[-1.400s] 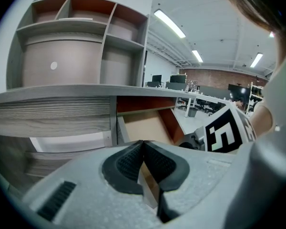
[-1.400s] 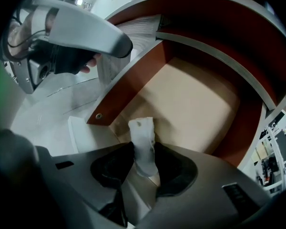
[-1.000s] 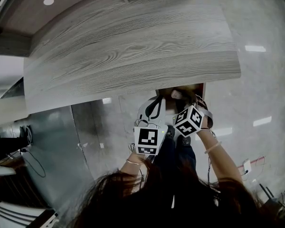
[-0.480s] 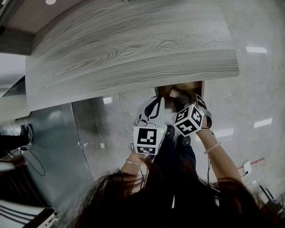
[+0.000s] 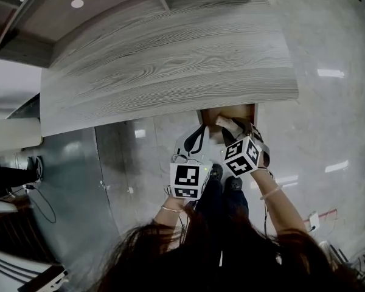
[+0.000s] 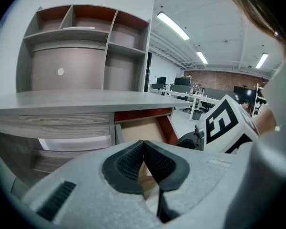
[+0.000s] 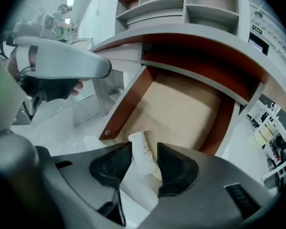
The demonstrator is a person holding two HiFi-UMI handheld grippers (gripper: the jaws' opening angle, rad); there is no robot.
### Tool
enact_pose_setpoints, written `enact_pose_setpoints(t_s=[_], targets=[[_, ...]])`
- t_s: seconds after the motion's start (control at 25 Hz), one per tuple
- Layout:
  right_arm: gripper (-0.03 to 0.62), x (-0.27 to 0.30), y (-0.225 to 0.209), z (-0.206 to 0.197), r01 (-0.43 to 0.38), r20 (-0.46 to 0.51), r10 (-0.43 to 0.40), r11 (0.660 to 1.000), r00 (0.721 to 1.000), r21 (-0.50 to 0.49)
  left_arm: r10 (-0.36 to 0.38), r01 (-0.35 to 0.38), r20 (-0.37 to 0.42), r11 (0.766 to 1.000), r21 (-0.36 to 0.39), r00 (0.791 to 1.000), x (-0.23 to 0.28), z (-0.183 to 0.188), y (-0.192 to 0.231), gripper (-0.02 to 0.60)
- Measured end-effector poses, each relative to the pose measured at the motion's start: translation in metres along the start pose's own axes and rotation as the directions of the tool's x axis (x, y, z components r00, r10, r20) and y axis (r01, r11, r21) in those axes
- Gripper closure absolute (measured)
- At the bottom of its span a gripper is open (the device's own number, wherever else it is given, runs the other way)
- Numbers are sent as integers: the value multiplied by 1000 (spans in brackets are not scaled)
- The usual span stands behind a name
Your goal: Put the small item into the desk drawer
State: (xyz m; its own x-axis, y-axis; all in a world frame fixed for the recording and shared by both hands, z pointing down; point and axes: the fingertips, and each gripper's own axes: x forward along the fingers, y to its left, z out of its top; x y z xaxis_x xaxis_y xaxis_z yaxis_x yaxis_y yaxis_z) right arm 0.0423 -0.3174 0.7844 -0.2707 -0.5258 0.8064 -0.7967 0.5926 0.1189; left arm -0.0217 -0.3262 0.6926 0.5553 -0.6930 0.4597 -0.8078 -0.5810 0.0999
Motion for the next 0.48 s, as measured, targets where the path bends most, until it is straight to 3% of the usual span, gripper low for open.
enact_pose_setpoints(t_s=[0.48], targets=[[482,-62,-5,24,38,118,-42,999,992,36,56,-56,48,998,-3,997,-33,36,-17,566]])
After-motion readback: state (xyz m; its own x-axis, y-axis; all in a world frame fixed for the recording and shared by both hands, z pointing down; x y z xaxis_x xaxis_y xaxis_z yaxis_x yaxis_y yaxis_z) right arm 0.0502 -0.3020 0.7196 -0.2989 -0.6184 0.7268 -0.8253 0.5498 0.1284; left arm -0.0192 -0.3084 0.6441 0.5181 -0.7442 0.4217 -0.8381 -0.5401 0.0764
